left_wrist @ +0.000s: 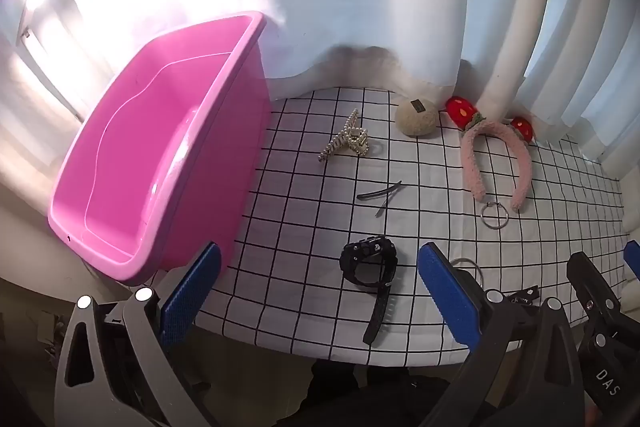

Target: Organize jewelry

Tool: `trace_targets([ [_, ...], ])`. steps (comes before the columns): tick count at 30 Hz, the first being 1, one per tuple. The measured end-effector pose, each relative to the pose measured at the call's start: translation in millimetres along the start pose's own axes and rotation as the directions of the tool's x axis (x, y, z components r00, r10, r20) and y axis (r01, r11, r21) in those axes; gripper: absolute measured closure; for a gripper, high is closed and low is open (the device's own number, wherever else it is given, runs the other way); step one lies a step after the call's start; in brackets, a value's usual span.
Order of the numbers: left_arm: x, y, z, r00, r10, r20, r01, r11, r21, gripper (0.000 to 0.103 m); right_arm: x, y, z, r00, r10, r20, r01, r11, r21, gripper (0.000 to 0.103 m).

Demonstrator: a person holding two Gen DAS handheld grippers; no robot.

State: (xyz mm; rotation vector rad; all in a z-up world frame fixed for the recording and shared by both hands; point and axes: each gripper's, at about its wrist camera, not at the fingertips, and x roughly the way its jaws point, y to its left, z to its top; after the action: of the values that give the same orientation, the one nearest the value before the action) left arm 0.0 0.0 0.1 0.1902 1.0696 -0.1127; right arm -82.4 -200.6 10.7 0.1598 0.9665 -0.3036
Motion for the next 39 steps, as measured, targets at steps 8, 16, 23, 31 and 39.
trace_targets([
  [8, -0.2, -0.7, 1.5, 1.0, -0.004, 0.0, 0.004, 1.0, -0.001, 0.006, -1.6, -0.5, -1.7, 1.0, 0.0, 0.003, 0.0, 1.0, -0.003, 0.009],
  [16, -7.5, 2.4, 2.1, 1.0, -0.003, 0.015, 0.003, 1.0, 0.008, 0.006, -4.4, -1.6, -1.1, 1.0, -0.002, 0.007, 0.002, 1.0, 0.002, 0.009],
  [23, -5.7, 3.4, 1.0, 1.0, -0.002, 0.011, 0.002, 1.0, 0.0, 0.006, -6.3, -0.1, -0.3, 1.0, -0.003, 0.011, 0.003, 1.0, -0.003, 0.009],
  [31, -4.9, 3.7, 0.2, 1.0, -0.005, 0.012, 0.005, 1.0, -0.002, 0.006, -9.6, 1.1, 2.5, 1.0, -0.002, 0.013, 0.002, 1.0, -0.006, 0.009],
  [39, -1.8, 5.4, 3.8, 1.0, -0.009, 0.011, 0.009, 1.0, 0.0, 0.006, -13.5, 1.7, 2.0, 1.0, -0.003, 0.016, 0.003, 1.0, -0.005, 0.009],
])
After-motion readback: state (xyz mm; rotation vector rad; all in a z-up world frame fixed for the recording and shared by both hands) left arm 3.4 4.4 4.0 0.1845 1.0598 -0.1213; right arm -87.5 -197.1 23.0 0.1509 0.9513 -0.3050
